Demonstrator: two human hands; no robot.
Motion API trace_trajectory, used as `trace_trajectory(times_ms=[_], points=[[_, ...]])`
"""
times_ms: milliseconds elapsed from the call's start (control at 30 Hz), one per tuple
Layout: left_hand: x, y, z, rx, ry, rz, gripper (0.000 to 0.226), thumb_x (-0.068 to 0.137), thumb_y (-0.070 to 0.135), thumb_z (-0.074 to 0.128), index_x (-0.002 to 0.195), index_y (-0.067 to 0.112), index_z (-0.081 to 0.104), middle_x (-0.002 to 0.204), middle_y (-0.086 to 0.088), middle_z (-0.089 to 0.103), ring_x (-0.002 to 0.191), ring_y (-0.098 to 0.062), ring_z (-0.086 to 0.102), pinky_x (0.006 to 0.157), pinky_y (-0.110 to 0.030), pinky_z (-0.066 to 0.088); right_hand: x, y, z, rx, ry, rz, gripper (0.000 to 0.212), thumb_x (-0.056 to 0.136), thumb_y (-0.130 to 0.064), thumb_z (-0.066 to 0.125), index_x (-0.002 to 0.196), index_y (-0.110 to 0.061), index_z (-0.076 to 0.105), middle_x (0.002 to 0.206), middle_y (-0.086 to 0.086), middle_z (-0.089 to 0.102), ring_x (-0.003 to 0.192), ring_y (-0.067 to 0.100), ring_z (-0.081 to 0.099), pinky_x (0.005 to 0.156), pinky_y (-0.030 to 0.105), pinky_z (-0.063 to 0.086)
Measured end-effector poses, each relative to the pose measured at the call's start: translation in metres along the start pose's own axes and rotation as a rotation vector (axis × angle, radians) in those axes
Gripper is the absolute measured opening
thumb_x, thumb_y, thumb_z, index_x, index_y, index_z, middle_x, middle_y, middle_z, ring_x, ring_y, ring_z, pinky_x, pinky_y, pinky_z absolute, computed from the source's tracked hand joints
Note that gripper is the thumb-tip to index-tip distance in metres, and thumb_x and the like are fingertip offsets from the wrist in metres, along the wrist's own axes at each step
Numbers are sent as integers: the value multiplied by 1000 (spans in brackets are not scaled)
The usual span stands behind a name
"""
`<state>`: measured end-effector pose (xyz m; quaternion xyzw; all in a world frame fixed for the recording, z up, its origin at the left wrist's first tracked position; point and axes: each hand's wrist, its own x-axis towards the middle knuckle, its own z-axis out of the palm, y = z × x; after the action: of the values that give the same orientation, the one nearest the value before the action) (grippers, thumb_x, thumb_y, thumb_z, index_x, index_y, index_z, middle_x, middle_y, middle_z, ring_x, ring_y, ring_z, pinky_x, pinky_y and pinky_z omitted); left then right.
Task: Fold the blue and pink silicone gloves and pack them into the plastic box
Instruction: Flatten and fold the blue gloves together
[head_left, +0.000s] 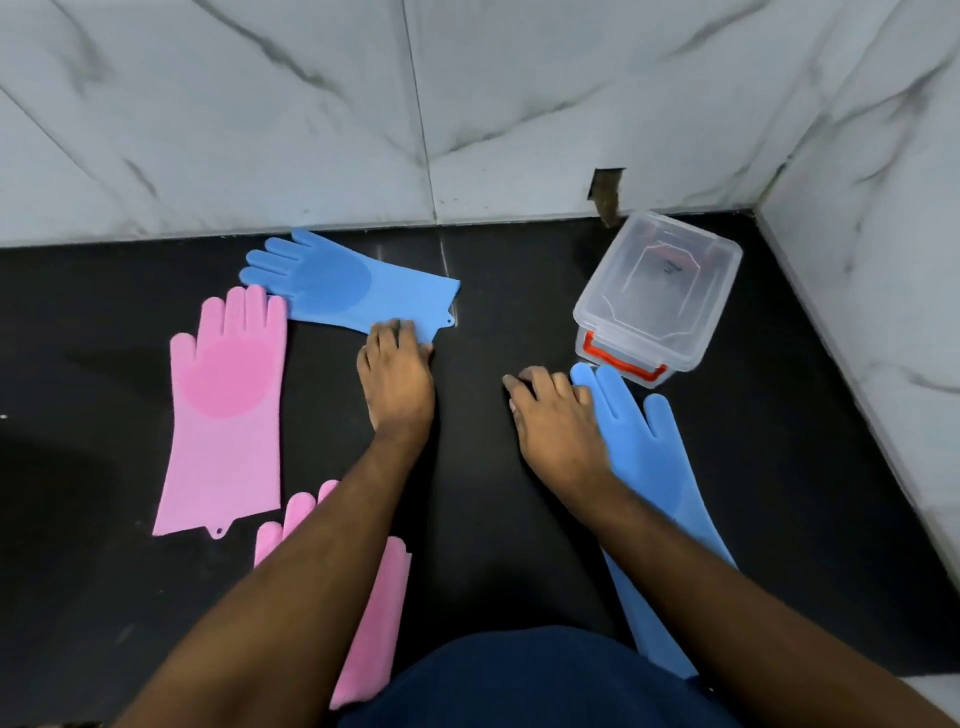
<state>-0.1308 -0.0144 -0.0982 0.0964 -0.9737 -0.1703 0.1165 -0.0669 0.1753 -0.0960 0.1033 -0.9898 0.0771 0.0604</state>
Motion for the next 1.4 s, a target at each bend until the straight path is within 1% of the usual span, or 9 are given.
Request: trace_trajectory(times_ms=[233,467,567,700,867,1067,1200,1300,1400], points=[[21,-3,-1,-67,93,163,15,103,10,52,91,3,58,90,-18,60,81,-37,56,77,-47,43,-1,3,-3,58,0,6,39,103,-30,46,140,-24,54,134,0,56,116,21,55,96,41,46],[-67,32,-14,-642,-142,361,24,110,38,33,115,21,49,117,5,62,99,-14,63,83,-28,46,-4,10,-10,515,97,118,37,105,-38,37,132,-18,54,119,2,68,110,23,62,92,40,47],[-107,52,-16,-857,-112,256,26,111,34,35,113,17,54,114,15,63,104,-2,63,88,-15,44,-8,14,-24,1041,56,261,53,105,-53,32,140,-20,54,124,-2,70,118,10,63,101,30,48],[-117,51,-20,-1114,-194,129,41,110,28,36,100,4,68,101,-6,74,99,-25,70,90,-42,54,-9,15,-44,1289,-101,425,92,79,-87,40,143,-22,52,125,-7,67,117,-5,59,102,16,43],[-115,53,-27,-1479,-433,-374,60,106,36,36,65,10,72,75,-9,72,81,-21,68,93,-44,49,-12,-4,-53,770,-115,297,34,97,-26,62,130,-19,65,117,-3,74,111,14,66,97,26,50],[-96,23,-51,-1312,-404,-732,72,104,65,30,75,8,63,54,-9,61,53,-29,64,51,-32,55,-31,-28,-90,916,219,111,25,99,-13,57,117,-23,71,108,-15,75,103,-2,65,89,12,47],[-89,23,-71,-1548,-726,-670,108,82,94,25,120,2,69,113,-22,75,96,-35,77,74,-49,64,-37,-27,-125,1070,-72,-220,29,99,-2,56,119,-14,74,131,-10,69,125,7,60,109,29,44],[-92,41,-87,-1932,-827,-665,108,74,87,59,141,3,60,140,-29,60,132,-42,59,115,-61,42,-43,-11,-138,1045,-436,-372,25,102,-8,56,122,-10,72,123,-3,73,121,12,64,109,35,46],[-101,55,-89,-2003,-850,-593,73,82,64,73,129,8,71,136,-29,62,128,-42,59,120,-60,33,-49,7,-140,1126,-527,-334,20,104,-13,56,109,-6,73,105,5,78,103,17,73,90,31,55]])
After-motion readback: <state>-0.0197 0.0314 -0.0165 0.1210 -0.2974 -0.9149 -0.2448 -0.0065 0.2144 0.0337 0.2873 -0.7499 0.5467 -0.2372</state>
